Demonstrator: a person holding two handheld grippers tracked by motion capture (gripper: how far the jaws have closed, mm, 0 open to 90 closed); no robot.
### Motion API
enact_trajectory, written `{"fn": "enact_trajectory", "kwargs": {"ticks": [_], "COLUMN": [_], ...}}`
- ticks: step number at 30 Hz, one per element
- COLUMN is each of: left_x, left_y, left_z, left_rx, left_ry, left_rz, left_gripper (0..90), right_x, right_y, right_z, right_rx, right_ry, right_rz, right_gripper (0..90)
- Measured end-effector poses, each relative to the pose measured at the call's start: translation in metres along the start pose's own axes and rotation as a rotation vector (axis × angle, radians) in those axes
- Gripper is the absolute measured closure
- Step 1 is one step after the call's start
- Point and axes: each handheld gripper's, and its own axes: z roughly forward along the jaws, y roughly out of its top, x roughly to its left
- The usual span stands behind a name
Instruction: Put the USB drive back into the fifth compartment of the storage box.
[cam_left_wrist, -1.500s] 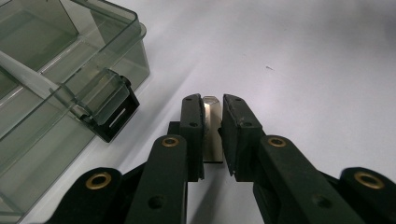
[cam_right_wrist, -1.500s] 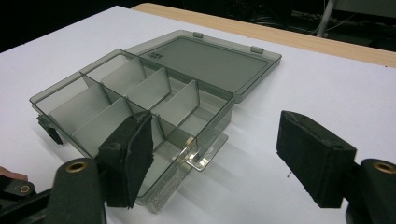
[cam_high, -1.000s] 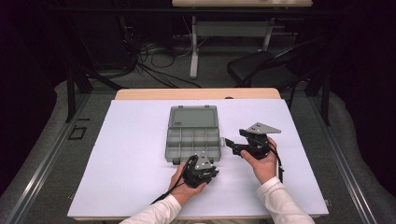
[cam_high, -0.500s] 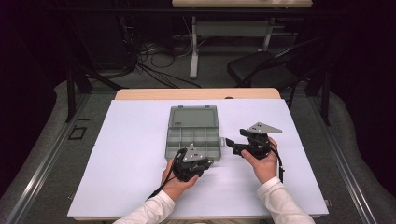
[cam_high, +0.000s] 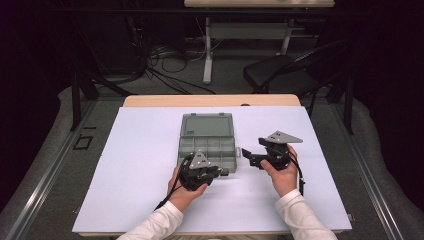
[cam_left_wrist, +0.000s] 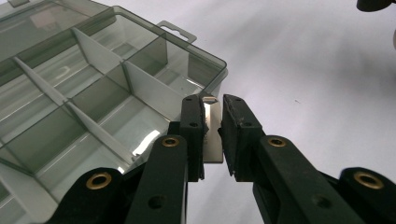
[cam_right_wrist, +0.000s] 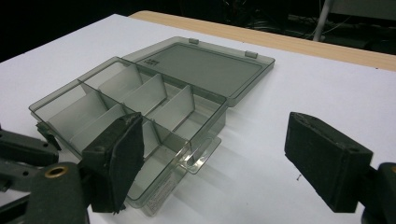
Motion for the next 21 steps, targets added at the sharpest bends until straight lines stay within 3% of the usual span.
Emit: {"fn": "enact_trajectory", "kwargs": {"ticks": [21], "left_x": [0.028], "left_y": [0.005], "left_z": [-0.027], "left_rx": [-0.024], "left_ry": [0.039], "left_rz": [-0.048], "left_gripper": [79.0], "right_x": [0.0], "right_y": [-0.001], "right_z": [-0.001], "right_rx": [-0.001], "right_ry": [0.015], "right_rz": [-0.008], "right_gripper": [18.3]}}
